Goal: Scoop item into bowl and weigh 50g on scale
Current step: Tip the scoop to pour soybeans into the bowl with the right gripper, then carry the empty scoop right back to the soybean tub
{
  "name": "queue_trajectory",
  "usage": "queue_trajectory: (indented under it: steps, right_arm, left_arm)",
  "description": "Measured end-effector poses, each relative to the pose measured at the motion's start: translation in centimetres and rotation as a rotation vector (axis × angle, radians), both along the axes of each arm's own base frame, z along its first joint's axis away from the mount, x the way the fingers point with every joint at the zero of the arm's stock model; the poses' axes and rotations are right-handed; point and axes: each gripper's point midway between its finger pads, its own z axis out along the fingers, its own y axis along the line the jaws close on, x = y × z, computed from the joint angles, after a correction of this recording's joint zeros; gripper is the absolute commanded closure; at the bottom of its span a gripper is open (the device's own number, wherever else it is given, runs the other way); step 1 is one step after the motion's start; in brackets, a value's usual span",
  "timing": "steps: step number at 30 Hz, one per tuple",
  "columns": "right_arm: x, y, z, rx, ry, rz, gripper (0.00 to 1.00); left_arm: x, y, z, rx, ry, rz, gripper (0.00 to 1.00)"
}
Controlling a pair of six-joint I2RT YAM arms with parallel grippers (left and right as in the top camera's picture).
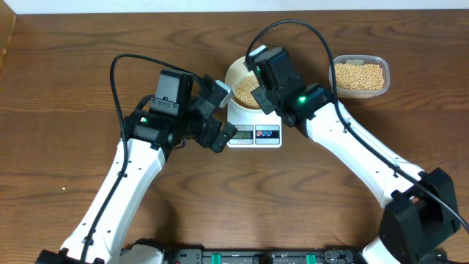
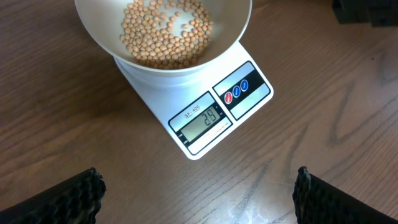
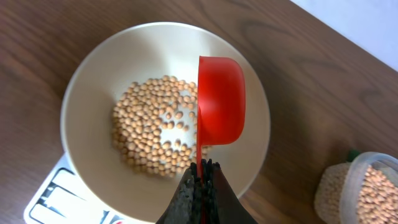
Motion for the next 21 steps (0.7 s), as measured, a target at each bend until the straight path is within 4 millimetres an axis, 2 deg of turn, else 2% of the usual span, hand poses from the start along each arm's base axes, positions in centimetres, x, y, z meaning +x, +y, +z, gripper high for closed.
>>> queue_trajectory:
  steps: [5, 13, 17, 21]
  right_arm:
    - [0.1, -0.3, 0.5, -0.005, -0.017, -0.008, 0.99]
    - [-0.4, -0.3, 3.8, 0.098, -0.045, 0.011, 0.99]
    - [-0.1, -1.4, 4.9, 0.208, -0.013, -0.003, 0.99]
    - [0.4, -4.0, 5.6, 0.347, 0.056, -0.037, 0.99]
  left_arm:
    - [0.0, 0.0, 0.0, 0.0, 0.0, 0.0, 0.01]
    - [0.0, 0.0, 0.0, 0.0, 0.0, 0.0, 0.01]
    - [0.0, 0.0, 0.0, 0.0, 0.0, 0.0, 0.01]
    - [0.0, 0.0, 0.0, 0.0, 0.0, 0.0, 0.01]
